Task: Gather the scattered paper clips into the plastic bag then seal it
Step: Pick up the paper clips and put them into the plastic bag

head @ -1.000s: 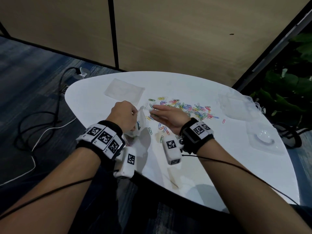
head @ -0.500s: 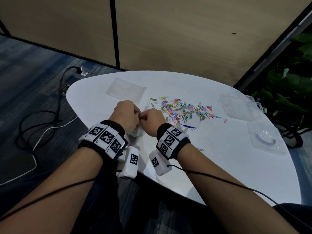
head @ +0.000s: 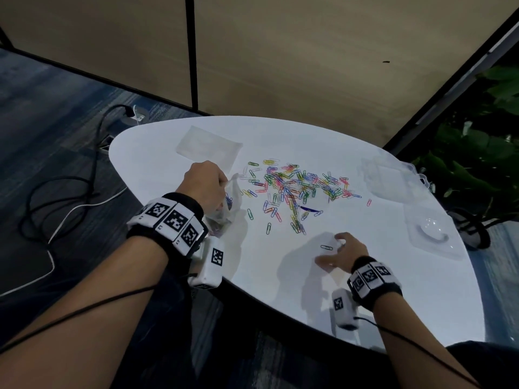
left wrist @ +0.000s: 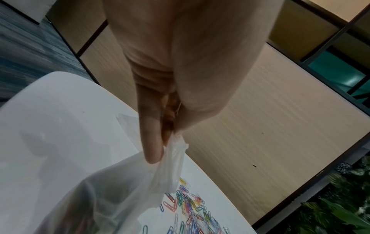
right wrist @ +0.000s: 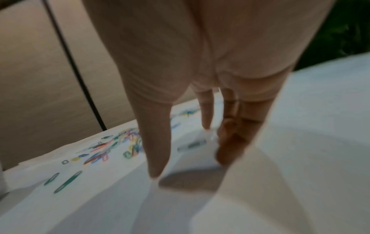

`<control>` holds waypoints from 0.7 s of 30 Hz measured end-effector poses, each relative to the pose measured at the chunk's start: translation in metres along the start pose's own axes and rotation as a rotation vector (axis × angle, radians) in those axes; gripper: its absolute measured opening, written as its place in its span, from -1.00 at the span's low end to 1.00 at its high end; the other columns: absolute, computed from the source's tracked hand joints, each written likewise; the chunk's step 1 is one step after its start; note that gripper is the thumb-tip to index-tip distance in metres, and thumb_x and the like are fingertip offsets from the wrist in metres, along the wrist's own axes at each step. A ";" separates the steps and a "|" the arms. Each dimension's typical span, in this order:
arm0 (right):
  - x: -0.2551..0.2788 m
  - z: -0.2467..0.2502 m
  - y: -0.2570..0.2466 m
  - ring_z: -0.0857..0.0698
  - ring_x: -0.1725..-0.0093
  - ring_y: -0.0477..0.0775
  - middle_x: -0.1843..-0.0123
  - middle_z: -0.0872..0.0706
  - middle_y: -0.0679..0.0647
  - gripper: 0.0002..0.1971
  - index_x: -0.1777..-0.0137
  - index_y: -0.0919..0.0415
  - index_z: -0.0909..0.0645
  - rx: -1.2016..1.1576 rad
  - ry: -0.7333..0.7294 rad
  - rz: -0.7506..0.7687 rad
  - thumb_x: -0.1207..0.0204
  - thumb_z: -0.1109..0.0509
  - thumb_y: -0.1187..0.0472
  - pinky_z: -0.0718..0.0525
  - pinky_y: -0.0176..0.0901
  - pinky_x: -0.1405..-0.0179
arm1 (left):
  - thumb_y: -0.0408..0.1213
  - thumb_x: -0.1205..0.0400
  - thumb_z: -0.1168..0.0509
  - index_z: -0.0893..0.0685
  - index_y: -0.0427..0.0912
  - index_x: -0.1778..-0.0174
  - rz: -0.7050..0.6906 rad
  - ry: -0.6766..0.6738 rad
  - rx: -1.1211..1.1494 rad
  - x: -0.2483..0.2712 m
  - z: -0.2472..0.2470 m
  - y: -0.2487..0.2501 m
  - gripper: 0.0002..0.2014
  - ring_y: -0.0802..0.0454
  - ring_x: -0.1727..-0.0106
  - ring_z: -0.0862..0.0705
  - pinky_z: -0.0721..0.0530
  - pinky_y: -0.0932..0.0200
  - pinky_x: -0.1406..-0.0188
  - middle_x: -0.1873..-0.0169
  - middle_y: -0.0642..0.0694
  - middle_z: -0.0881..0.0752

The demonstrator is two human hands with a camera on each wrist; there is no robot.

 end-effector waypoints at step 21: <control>-0.069 -0.019 -0.128 -0.65 -0.23 0.24 -0.29 -0.61 0.21 -0.68 -0.28 0.14 -0.73 0.142 0.223 0.457 -0.52 -0.46 0.23 -0.58 -0.14 -0.16 | -0.43 -0.68 -0.26 -0.86 -0.26 0.12 -0.037 -0.054 -0.013 -0.001 -0.005 0.004 -0.76 -0.35 0.10 -0.83 -0.85 -0.16 0.00 0.13 -0.31 -0.82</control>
Point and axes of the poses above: each hand's wrist, its own x-axis away from the middle knuckle, its own z-axis out of the back of the hand, y = z × x, the point moved 1 cm from there along -x, towards the middle knuckle
